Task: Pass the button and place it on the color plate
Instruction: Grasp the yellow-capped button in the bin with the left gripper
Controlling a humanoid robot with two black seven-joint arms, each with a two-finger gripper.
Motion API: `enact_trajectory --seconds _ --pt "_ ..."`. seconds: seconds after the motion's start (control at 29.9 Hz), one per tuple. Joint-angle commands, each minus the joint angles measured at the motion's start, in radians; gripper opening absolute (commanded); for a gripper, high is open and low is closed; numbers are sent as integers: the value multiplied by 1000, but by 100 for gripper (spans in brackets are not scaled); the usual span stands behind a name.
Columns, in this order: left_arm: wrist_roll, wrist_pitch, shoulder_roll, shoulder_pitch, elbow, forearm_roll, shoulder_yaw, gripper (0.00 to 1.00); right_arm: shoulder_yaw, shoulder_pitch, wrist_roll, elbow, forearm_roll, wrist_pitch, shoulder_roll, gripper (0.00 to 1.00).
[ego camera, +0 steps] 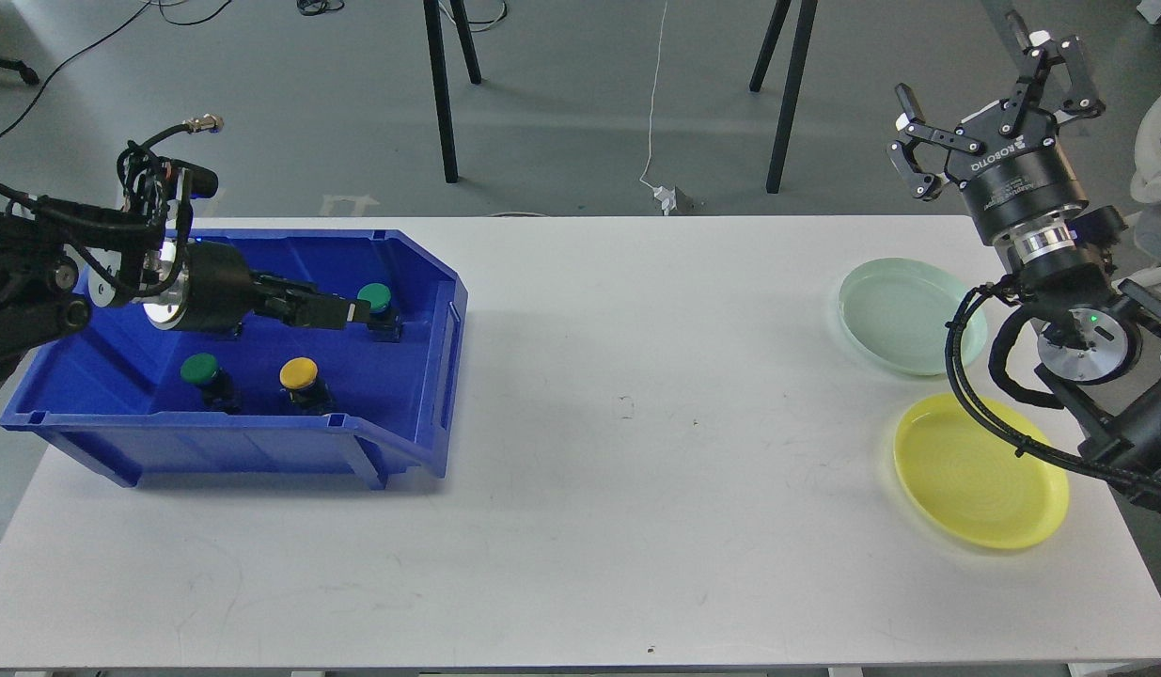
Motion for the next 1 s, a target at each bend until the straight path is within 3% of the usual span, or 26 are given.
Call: enact_trajectory --seconds 0.0,0.97 --pt "0 -1 -14 1 12 1 46 86 0 0 0 -1 -1 0 0 99" --pt "0 2 -38 126 135 1 47 84 4 -25 0 -3 0 0 -24 99"
